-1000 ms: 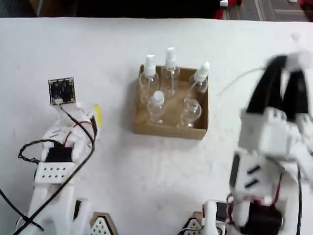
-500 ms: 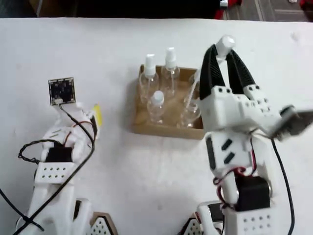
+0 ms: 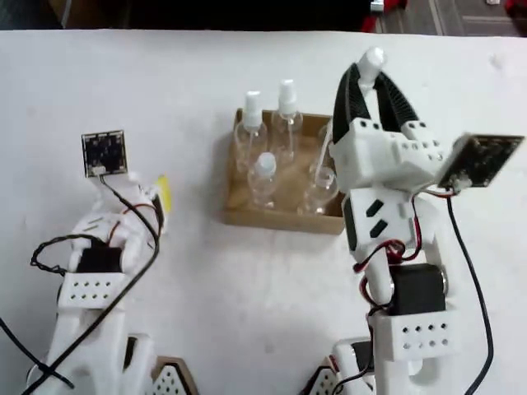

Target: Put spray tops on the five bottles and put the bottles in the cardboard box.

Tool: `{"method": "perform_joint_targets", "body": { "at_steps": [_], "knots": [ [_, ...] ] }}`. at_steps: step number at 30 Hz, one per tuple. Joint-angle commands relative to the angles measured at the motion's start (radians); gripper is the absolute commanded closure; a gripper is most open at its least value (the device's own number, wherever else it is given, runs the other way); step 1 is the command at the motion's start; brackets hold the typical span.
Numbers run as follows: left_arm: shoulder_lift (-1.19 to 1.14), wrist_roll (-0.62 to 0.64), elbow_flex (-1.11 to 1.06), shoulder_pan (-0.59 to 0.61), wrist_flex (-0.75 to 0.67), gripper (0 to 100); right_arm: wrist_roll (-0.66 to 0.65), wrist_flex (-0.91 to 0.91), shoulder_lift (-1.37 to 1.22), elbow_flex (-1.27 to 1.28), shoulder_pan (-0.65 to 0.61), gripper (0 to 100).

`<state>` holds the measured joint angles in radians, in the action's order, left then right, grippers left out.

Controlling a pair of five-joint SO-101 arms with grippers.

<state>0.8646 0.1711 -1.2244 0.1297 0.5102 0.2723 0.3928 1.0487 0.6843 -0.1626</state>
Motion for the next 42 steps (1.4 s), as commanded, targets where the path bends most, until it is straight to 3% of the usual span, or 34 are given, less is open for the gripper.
{"method": "perform_joint_targets", "body": {
  "at_steps": [1,11,16,22,34,42],
  "knots": [
    [0.016,-0.011,0.011,-0.005,-0.017,85,-0.017,-0.062,-0.004,-0.038,0.007,98.1],
    [0.016,-0.011,0.011,-0.007,-0.017,85,-0.018,-0.054,0.004,0.100,0.016,98.1],
    [0.016,-0.011,0.012,-0.005,-0.017,85,-0.021,-0.176,0.005,0.180,0.024,98.1],
    [0.016,-0.011,0.011,-0.005,-0.017,85,-0.132,-0.328,0.005,0.276,0.048,98.1],
    [0.016,-0.011,0.011,-0.005,-0.017,85,-0.135,-0.348,-0.004,0.313,0.041,98.1],
    [0.016,-0.012,0.012,-0.005,-0.017,85,-0.135,-0.503,-0.002,0.414,0.038,98.1]
  ]
}}
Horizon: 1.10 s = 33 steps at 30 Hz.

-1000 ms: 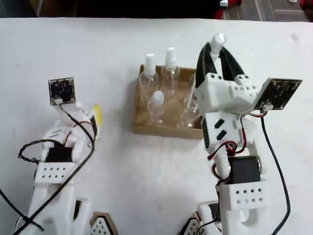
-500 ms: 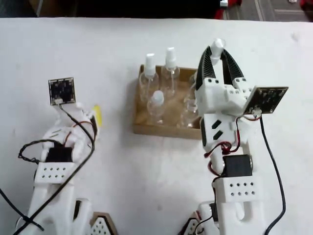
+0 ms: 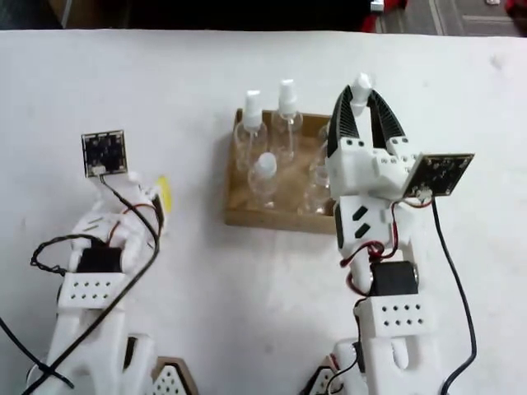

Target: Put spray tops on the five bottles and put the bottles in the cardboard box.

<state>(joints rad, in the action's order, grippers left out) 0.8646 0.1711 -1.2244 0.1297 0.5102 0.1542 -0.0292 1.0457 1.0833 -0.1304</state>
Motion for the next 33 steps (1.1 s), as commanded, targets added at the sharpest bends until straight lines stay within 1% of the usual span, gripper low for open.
{"method": "perform_joint_targets", "body": {
  "at_steps": [1,9,11,14,21,33],
  "knots": [
    [0.016,-0.012,0.012,-0.005,-0.017,85,-0.017,-0.088,0.001,0.025,0.005,98.1],
    [0.016,-0.012,0.012,-0.005,-0.017,85,-0.017,-0.088,0.008,0.066,-0.039,98.1],
    [0.016,-0.035,0.012,-0.007,-0.017,85,-0.017,-0.090,0.010,0.071,-0.047,98.1],
    [0.016,-0.061,0.011,-0.012,-0.017,85,-0.017,-0.088,0.033,0.052,-0.047,98.1],
    [0.016,-0.061,0.012,-0.012,-0.018,85,-0.025,-0.061,0.171,0.044,-0.047,98.1],
    [0.016,-0.063,0.009,-0.013,-0.021,85,-0.025,-0.051,0.173,0.046,-0.038,98.1]
  ]
}}
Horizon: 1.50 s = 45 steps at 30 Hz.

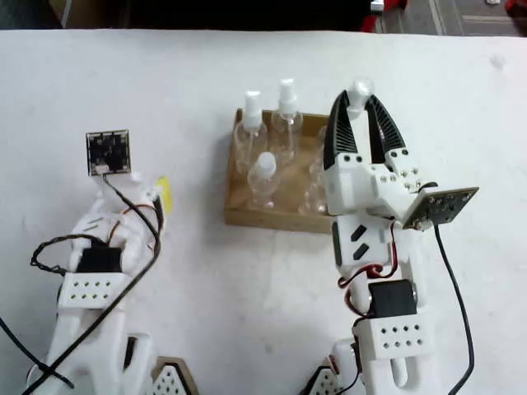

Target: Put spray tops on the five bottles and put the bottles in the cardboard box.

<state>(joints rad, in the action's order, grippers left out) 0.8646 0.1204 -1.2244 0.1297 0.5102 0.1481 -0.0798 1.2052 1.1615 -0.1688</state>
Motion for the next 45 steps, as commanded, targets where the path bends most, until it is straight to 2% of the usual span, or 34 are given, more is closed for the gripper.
{"method": "perform_joint_targets", "body": {
  "at_steps": [1,9,16,25,45],
  "knots": [
    [0.016,-0.012,0.009,-0.013,-0.021,85,-0.018,-0.001,0.013,-0.031,0.001,98.1],
    [0.016,-0.014,0.009,-0.013,-0.021,85,-0.020,-0.008,-0.044,-0.025,0.004,98.1],
    [0.016,-0.014,0.009,-0.013,-0.021,85,-0.020,-0.137,-0.151,-0.025,0.036,98.1],
    [0.016,-0.014,0.009,-0.013,-0.021,85,-0.020,-0.133,-0.168,-0.011,0.033,98.1],
    [0.016,-0.014,0.011,-0.013,-0.021,85,-0.020,-0.136,-0.162,0.187,0.028,98.1]
  ]
}}
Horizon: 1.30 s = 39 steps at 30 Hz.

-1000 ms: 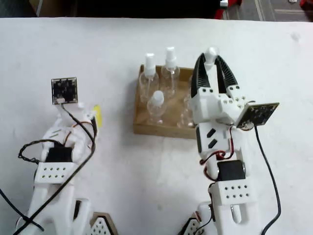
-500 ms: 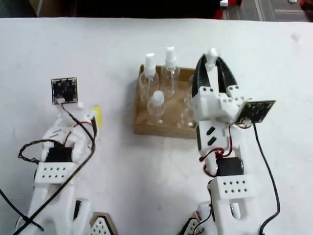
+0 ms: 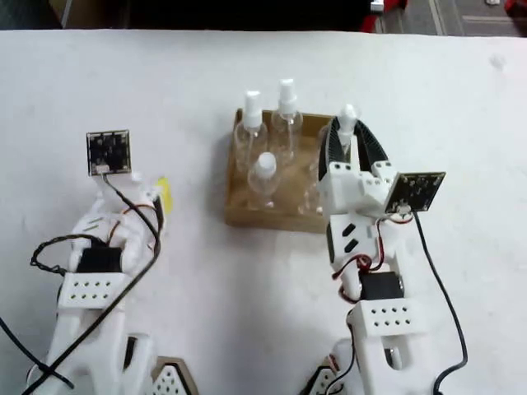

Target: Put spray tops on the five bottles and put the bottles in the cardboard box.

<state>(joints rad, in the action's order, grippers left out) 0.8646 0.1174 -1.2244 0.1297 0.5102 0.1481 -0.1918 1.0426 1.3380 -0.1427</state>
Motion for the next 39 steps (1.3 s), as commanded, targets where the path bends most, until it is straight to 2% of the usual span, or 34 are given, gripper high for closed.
{"method": "perform_joint_targets", "body": {
  "at_steps": [1,9,16,23,39],
  "knots": [
    [0.016,-0.011,0.011,-0.013,-0.021,85,-0.020,-0.024,0.001,0.018,0.002,98.1],
    [0.016,-0.011,0.011,-0.013,-0.021,85,-0.020,-0.022,0.028,0.074,-0.013,98.1],
    [0.016,-0.011,0.009,-0.013,-0.021,85,-0.021,-0.019,0.278,0.229,-0.088,98.1],
    [0.016,-0.012,0.009,-0.013,-0.021,85,-0.124,0.189,0.418,0.253,-0.081,98.1],
    [0.016,-0.012,0.009,-0.013,-0.020,85,-0.124,0.211,0.443,0.293,-0.081,97.5]
  ]
}}
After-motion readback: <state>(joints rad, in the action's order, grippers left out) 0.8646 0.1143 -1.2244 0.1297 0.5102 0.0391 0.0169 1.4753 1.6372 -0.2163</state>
